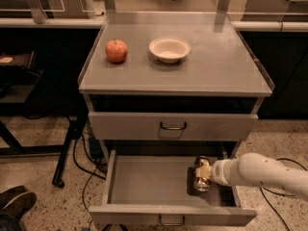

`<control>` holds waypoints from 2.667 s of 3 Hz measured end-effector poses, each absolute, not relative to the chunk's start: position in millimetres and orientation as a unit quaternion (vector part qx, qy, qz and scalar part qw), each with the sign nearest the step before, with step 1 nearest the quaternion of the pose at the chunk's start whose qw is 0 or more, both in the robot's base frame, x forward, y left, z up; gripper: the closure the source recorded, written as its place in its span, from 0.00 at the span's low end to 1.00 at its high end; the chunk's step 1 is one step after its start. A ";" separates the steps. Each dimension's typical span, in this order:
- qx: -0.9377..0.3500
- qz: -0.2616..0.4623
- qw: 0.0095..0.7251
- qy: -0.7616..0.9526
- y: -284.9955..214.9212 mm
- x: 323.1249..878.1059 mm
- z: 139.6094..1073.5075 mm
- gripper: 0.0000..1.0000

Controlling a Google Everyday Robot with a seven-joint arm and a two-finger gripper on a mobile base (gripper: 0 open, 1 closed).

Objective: Pick orange can from middle drawer and place on counter

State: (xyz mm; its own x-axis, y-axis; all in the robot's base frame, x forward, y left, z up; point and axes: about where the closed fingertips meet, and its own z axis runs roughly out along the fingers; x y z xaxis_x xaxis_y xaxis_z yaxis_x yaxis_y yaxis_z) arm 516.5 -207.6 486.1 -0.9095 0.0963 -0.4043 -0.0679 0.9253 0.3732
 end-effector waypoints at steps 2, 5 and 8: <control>0.075 0.095 0.243 0.962 -279.5 488.3 564.0 1.00; 0.147 0.111 0.351 0.918 -309.4 483.3 616.3 1.00; 0.172 0.139 0.497 0.839 -320.1 504.9 699.9 1.00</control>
Offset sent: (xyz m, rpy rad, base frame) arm -0.0617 -0.1141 0.1173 -0.2581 -0.0471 -0.3199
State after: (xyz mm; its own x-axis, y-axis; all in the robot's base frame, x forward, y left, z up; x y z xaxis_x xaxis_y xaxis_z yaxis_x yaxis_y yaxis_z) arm 504.9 -320.1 699.9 -0.4464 0.4269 -0.7864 0.1509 0.9022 0.4041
